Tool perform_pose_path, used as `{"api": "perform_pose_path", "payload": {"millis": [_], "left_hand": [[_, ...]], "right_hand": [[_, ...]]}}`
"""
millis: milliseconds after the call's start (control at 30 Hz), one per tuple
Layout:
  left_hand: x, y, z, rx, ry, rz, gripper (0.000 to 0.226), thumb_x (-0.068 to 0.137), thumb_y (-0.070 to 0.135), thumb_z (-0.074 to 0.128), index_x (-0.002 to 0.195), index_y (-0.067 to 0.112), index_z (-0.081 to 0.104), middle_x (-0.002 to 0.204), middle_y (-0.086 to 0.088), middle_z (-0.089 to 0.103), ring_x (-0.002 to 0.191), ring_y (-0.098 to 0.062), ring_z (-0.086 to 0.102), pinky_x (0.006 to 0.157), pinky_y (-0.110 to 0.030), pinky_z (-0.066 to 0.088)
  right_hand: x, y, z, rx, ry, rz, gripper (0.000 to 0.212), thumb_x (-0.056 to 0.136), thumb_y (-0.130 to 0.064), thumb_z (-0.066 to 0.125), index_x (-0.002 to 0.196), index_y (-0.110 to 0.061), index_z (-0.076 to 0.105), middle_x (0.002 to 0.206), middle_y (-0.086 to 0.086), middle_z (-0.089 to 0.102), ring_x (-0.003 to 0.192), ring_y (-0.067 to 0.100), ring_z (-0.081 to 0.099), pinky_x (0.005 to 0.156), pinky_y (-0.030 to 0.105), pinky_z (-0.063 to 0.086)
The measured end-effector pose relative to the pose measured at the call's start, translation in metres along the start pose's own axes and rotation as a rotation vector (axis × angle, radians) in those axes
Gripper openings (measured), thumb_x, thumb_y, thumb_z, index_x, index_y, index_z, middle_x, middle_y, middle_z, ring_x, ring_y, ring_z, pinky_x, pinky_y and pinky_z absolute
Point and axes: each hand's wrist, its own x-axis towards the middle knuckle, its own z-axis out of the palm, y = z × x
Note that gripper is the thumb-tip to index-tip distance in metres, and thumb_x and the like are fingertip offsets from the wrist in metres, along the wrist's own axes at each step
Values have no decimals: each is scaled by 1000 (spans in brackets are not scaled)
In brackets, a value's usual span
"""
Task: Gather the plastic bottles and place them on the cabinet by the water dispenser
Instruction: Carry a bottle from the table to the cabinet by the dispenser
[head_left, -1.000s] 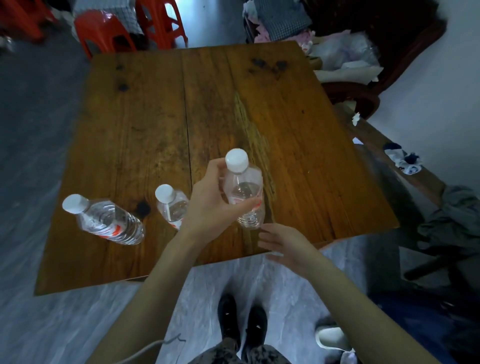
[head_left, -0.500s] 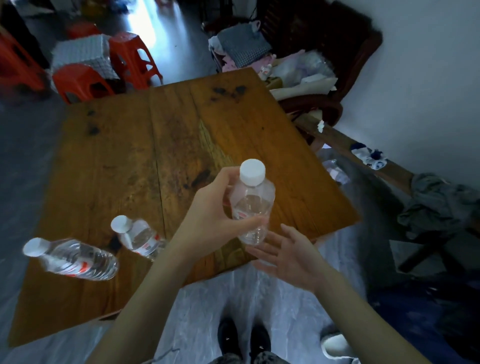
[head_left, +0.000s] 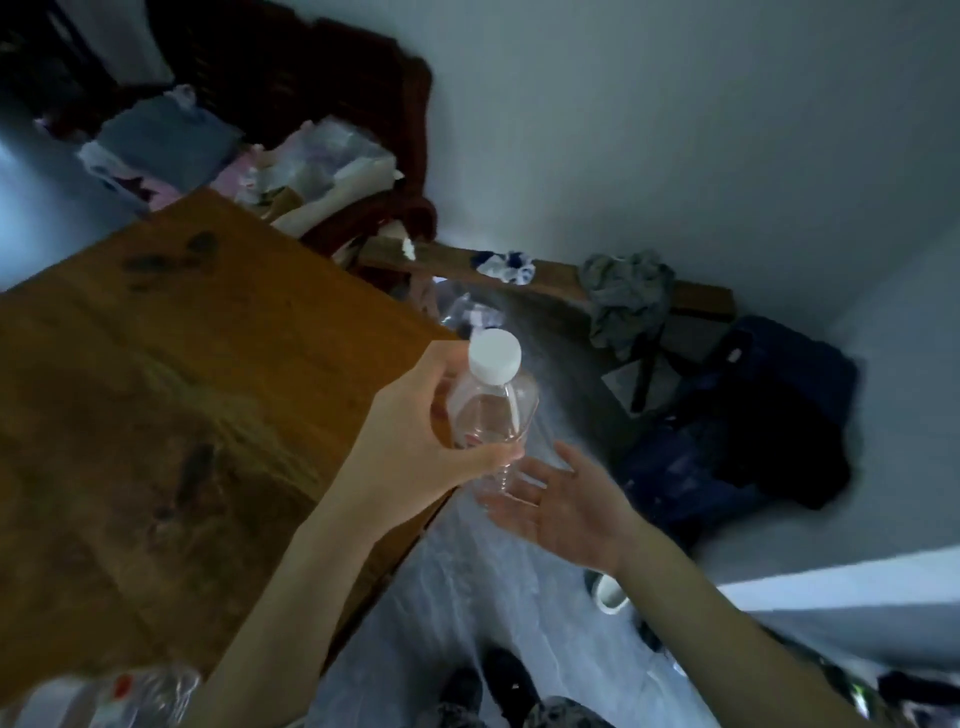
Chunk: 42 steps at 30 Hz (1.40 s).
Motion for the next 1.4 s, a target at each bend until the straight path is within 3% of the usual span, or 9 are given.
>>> {"api": "perform_pose_path", "payload": {"millis": [100, 200, 333, 400, 533, 667, 967, 1133, 1400], "left_hand": [[11, -1, 18, -52, -113, 106, 73, 68, 55, 83, 128, 30, 50, 118, 16, 63, 108, -7, 64, 88, -15, 53], [18, 9, 41, -92, -258, 235, 74, 68, 47, 88, 127, 43, 44, 119, 31, 58, 112, 1, 60, 92, -13, 50], [12, 34, 77, -138, -436, 366, 70, 68, 54, 83, 123, 53, 41, 115, 45, 52, 112, 17, 51, 91, -1, 40], [6, 48, 95, -179, -521, 396, 72, 67, 54, 83, 126, 47, 43, 116, 40, 53, 111, 17, 52, 90, 1, 38], [-5, 75, 128, -231, -671, 440, 73, 66, 41, 92, 125, 42, 48, 111, 32, 62, 106, 9, 59, 84, -4, 44], [-32, 116, 163, -314, -849, 481, 70, 66, 37, 93, 123, 39, 52, 105, 22, 69, 100, 3, 66, 83, -10, 50], [-171, 196, 207, -424, -1155, 641, 71, 64, 34, 94, 120, 43, 52, 108, 29, 66, 99, 11, 63, 76, -4, 47], [-265, 225, 215, -422, -1292, 724, 78, 63, 38, 94, 128, 38, 51, 119, 17, 68, 108, 1, 65, 88, -20, 55], [-424, 306, 235, -497, -1590, 965, 77, 58, 39, 93, 123, 33, 53, 117, 15, 68, 106, 1, 66, 83, -17, 56]], "right_hand": [[-16, 10, -14, 140, 101, -79, 64, 100, -52, 35, 141, -5, 49, 131, 25, 61, 121, 41, 58, 104, 51, 45], [-33, 29, -28, 285, 182, -170, 66, 95, -50, 42, 144, -5, 46, 125, 21, 57, 112, 39, 59, 84, 45, 57], [-70, 60, -55, 426, 279, -268, 54, 101, -51, 35, 110, -3, 58, 99, 22, 69, 115, 41, 60, 87, 46, 52], [-90, 78, -70, 494, 326, -319, 57, 101, -53, 35, 114, -3, 58, 115, 24, 64, 125, 42, 56, 94, 47, 49], [-131, 106, -93, 592, 388, -413, 62, 100, -54, 34, 131, -4, 53, 125, 26, 61, 115, 40, 60, 92, 45, 51], [-178, 148, -112, 688, 445, -547, 57, 100, -50, 37, 117, -1, 60, 128, 28, 62, 109, 39, 64, 86, 42, 55], [-275, 295, -135, 970, 510, -826, 60, 100, -48, 39, 133, 1, 53, 130, 32, 59, 124, 43, 56, 97, 47, 48], [-327, 394, -126, 1114, 603, -932, 60, 101, -49, 37, 130, 2, 52, 132, 31, 58, 118, 44, 58, 96, 47, 48], [-410, 544, -95, 1402, 805, -1234, 61, 99, -50, 40, 131, 1, 52, 133, 32, 57, 127, 46, 53, 99, 46, 48]]}}
